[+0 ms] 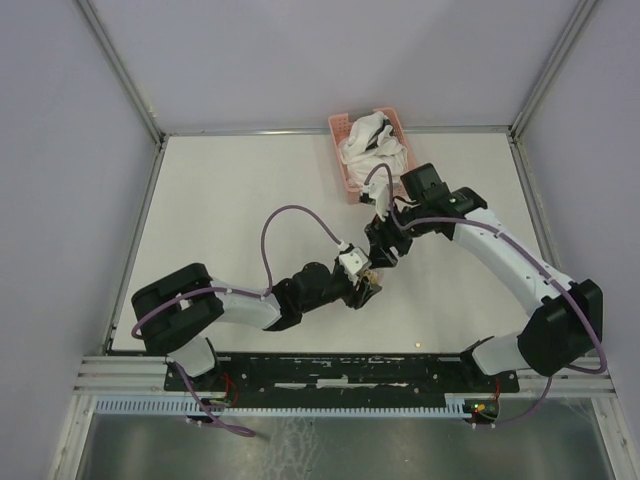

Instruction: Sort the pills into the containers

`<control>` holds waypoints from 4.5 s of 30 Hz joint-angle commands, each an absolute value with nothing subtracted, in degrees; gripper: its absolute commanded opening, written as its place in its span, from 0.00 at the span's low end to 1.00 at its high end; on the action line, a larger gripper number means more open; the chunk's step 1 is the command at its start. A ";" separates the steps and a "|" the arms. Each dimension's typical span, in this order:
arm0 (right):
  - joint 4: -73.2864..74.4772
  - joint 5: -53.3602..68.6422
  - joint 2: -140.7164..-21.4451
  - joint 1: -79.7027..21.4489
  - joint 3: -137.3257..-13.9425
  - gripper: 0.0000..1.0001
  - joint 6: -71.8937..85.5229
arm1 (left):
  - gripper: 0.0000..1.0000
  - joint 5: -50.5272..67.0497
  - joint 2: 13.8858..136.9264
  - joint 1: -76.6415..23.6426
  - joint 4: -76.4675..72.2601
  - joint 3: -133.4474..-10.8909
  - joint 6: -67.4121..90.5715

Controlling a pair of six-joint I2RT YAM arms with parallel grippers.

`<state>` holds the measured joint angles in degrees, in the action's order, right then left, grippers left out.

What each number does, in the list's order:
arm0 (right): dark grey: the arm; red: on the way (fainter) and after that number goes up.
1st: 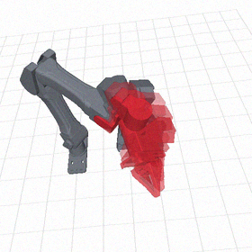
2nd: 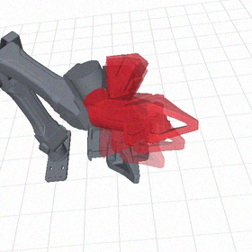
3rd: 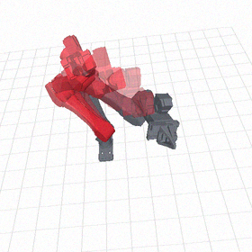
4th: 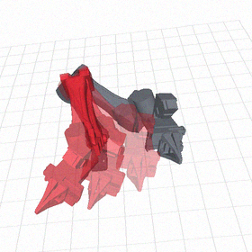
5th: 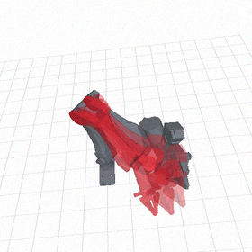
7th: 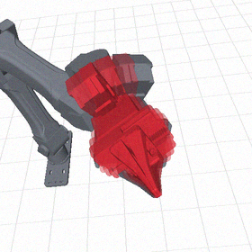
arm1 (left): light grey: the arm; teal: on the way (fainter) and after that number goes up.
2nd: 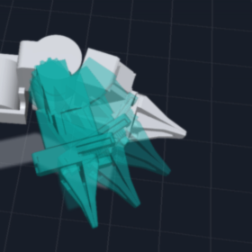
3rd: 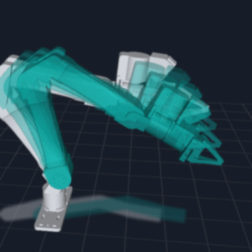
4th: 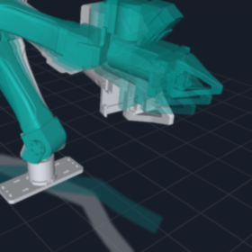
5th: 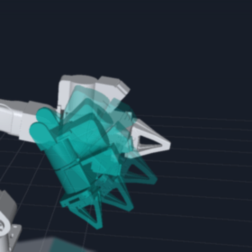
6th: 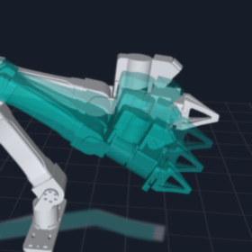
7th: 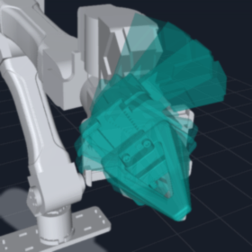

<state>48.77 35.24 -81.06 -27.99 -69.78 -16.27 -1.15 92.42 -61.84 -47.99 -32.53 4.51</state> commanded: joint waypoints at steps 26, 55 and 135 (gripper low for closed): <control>100.83 57.50 -86.63 -24.65 -84.08 0.96 -112.56 | 0.09 34.59 88.75 -56.78 -59.42 -30.58 10.62; 100.90 53.50 -90.41 -29.53 -83.66 0.50 -106.25 | 0.09 35.52 87.30 -56.82 -58.16 -31.27 9.79; 100.82 63.73 -90.18 -33.48 -94.19 0.79 -84.03 | 0.09 50.01 78.91 -50.09 -59.77 -28.77 16.27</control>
